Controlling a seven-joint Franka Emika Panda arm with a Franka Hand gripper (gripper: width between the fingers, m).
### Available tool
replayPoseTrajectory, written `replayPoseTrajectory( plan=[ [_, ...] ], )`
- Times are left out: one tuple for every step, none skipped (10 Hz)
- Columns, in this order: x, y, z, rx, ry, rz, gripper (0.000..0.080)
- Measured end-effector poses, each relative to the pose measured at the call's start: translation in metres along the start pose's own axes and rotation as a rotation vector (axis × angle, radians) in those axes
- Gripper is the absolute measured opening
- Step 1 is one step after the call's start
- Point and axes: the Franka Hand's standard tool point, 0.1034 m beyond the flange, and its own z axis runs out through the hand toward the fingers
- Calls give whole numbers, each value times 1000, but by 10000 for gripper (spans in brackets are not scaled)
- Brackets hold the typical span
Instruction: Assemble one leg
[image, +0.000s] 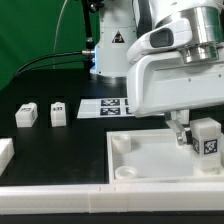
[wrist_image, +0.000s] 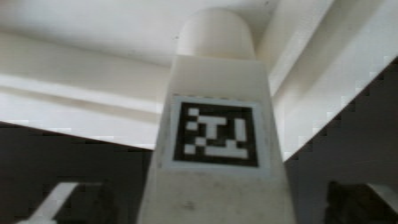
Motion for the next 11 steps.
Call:
replayPoseTrajectory(
  plan=[
    [0, 0, 0, 0, 0, 0, 635],
    [1, 0, 0, 0, 1, 0, 647],
    [1, 0, 0, 0, 1, 0, 647],
    [2, 1, -1, -1, 2, 0, 647],
    [4, 1, -1, -1, 3, 0, 649],
    [5, 2, -2, -3, 6, 0, 649],
    [6, 4, -3, -5, 8, 2, 649],
    [6, 6, -4, -4, -3, 3, 649],
    [7, 6, -5, 3, -30, 2, 649],
    [8, 8, -5, 1, -26, 2, 649],
    [5, 7, -3, 7, -50, 4, 649]
  ],
)
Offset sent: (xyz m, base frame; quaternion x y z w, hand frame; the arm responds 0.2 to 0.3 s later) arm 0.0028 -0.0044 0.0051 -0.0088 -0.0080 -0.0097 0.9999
